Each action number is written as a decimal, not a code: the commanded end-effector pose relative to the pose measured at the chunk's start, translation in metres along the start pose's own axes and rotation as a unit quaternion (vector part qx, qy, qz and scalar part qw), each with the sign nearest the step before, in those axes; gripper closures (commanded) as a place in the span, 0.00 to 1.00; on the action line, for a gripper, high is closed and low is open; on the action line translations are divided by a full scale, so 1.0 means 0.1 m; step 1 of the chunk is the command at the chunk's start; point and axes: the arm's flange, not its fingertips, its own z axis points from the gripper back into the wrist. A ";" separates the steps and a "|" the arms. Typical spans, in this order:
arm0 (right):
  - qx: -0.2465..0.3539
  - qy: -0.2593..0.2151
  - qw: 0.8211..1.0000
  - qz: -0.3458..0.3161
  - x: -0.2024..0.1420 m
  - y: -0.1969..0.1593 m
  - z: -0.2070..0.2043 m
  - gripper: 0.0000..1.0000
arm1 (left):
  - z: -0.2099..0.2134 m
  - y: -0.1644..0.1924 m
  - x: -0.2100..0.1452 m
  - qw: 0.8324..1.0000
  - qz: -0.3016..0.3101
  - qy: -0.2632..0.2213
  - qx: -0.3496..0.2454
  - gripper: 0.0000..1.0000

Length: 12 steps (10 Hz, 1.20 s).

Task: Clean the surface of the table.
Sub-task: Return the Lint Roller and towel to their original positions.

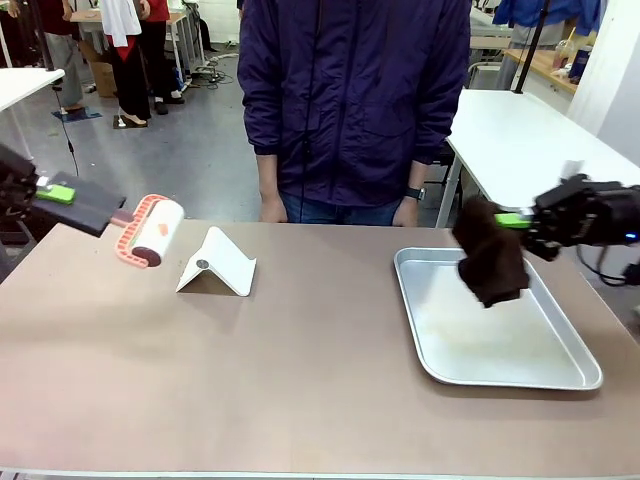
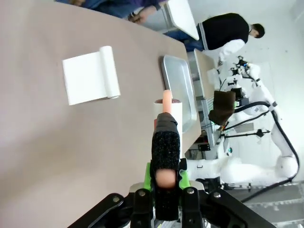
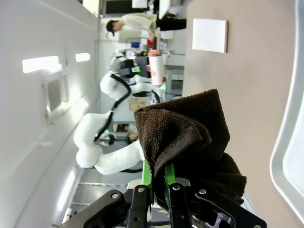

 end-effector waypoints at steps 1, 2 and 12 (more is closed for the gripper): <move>-0.044 -0.041 0.998 0.012 0.18 0.09 -0.58 0.88 | -0.23 -0.38 0.22 0.999 0.011 -0.036 0.039 0.78; -0.071 -0.087 0.993 0.026 0.33 0.06 -0.87 0.88 | -0.41 -0.55 0.32 0.997 0.005 -0.023 0.073 0.78; -0.208 -0.139 0.968 -0.038 0.63 -0.77 -1.63 0.88 | -1.78 -0.91 1.01 0.964 0.034 0.014 0.262 0.78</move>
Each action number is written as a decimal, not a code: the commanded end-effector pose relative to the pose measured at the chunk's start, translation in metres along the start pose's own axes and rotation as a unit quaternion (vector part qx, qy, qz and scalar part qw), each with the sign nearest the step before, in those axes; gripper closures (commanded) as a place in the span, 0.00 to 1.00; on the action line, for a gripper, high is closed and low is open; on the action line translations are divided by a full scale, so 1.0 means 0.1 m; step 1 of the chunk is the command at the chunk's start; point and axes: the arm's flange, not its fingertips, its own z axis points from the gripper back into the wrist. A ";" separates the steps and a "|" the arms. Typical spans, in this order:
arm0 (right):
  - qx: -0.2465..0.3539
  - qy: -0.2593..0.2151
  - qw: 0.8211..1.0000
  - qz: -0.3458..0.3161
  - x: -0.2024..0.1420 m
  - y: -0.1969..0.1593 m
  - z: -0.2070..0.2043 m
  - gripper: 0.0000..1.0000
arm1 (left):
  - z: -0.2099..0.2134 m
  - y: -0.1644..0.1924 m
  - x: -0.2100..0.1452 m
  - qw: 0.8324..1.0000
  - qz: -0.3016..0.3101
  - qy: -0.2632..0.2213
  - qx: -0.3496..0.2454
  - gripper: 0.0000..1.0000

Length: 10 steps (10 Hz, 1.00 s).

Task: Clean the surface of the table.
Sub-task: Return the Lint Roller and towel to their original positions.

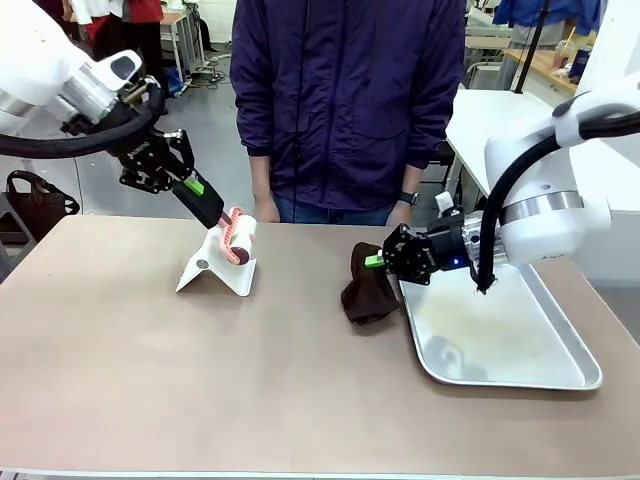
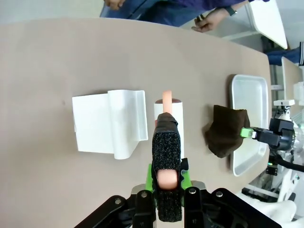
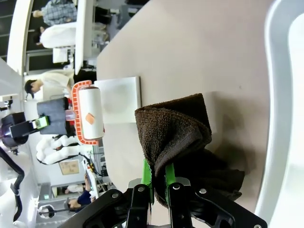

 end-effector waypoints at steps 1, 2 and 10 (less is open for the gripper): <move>0.007 0.006 1.000 -0.008 0.05 0.02 0.05 0.88 | -0.03 -0.11 0.07 1.000 0.002 0.001 0.015 0.78; 0.000 0.000 1.000 0.000 0.00 0.00 0.00 0.88 | -0.03 -0.13 0.05 0.999 -0.012 0.053 -0.002 0.78; -0.050 0.018 0.998 -0.016 -0.03 0.00 -0.07 0.88 | -0.25 -0.08 -0.05 1.000 -0.019 -0.015 -0.003 0.78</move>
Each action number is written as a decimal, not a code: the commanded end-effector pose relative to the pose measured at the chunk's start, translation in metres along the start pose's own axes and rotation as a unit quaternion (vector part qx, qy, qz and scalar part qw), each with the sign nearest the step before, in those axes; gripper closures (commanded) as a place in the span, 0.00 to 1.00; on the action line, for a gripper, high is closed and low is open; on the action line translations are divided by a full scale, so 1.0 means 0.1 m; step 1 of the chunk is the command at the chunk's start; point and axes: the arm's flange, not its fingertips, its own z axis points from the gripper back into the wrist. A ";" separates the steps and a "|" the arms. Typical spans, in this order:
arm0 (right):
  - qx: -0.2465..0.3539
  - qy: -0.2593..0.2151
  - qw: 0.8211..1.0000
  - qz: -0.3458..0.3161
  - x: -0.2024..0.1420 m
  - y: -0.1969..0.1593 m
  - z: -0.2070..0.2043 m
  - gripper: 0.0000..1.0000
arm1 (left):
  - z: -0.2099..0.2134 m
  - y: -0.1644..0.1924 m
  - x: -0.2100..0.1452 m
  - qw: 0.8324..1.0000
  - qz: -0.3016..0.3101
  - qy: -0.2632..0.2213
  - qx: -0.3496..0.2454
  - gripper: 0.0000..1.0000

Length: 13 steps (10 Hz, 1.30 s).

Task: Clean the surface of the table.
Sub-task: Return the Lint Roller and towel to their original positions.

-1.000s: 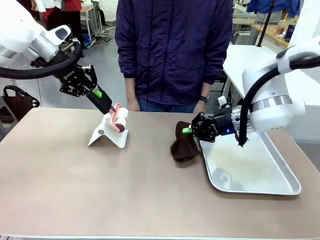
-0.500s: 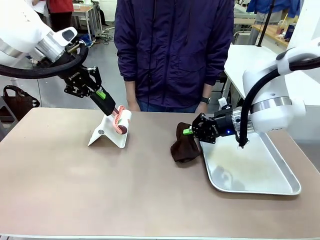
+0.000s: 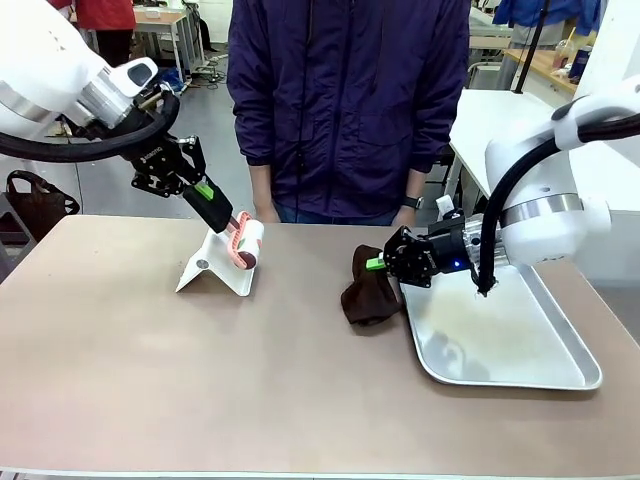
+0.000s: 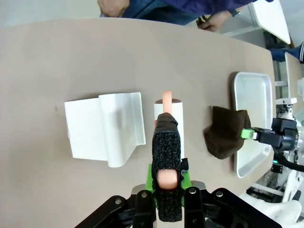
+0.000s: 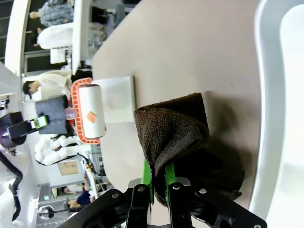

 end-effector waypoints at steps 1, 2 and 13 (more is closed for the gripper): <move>-0.065 0.016 0.998 -0.012 0.00 0.08 -0.11 0.88 | -0.11 -0.01 -0.06 0.999 -0.008 -0.033 0.000 0.78; -0.084 0.020 0.996 -0.014 0.00 0.12 -0.14 0.88 | -0.14 -0.01 -0.07 0.999 -0.008 -0.032 0.005 0.78; -0.090 0.020 0.996 -0.005 0.04 0.19 -0.31 0.88 | -0.47 0.22 -0.02 0.998 -0.011 -0.023 0.061 0.78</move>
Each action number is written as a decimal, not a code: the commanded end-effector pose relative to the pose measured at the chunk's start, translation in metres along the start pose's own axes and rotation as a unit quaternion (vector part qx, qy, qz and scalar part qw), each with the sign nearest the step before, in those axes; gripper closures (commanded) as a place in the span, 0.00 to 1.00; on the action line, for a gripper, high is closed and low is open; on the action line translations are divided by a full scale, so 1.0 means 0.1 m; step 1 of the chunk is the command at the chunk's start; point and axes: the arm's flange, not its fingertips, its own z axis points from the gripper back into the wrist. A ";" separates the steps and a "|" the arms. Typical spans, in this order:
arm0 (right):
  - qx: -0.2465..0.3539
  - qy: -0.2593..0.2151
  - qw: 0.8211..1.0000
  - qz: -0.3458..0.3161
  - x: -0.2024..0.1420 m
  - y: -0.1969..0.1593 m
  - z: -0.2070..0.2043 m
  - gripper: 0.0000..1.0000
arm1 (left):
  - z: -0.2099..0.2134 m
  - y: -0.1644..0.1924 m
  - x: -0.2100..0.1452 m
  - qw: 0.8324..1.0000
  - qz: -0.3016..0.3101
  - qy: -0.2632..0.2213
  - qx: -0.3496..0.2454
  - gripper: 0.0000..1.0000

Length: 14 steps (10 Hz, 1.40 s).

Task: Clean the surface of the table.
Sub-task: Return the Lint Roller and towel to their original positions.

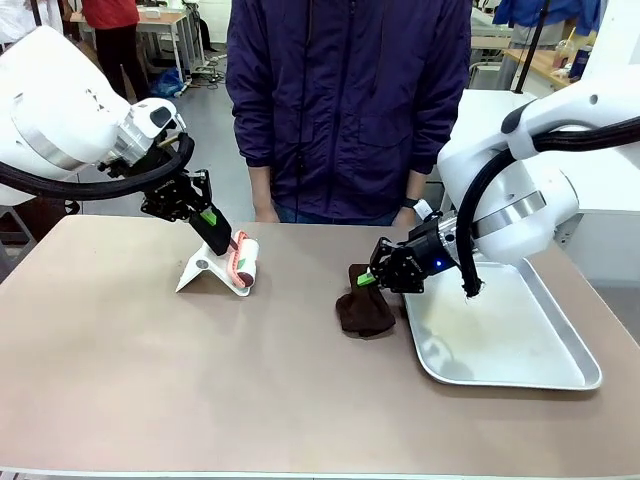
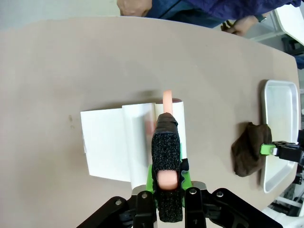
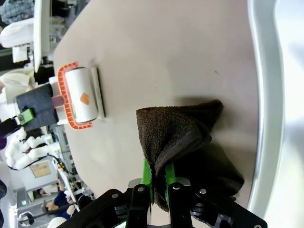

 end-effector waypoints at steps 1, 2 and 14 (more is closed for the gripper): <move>0.008 -0.006 1.000 -0.005 0.05 0.03 -0.05 0.88 | -0.02 0.00 0.05 1.000 -0.003 0.003 0.012 0.78; 0.009 -0.006 1.000 -0.006 0.05 0.03 -0.05 0.88 | -0.04 0.01 0.06 1.000 -0.001 0.006 0.017 0.78; 0.011 0.017 1.000 -0.005 0.05 0.06 -0.06 0.00 | 0.29 0.18 -0.01 0.999 0.027 -0.028 0.009 0.00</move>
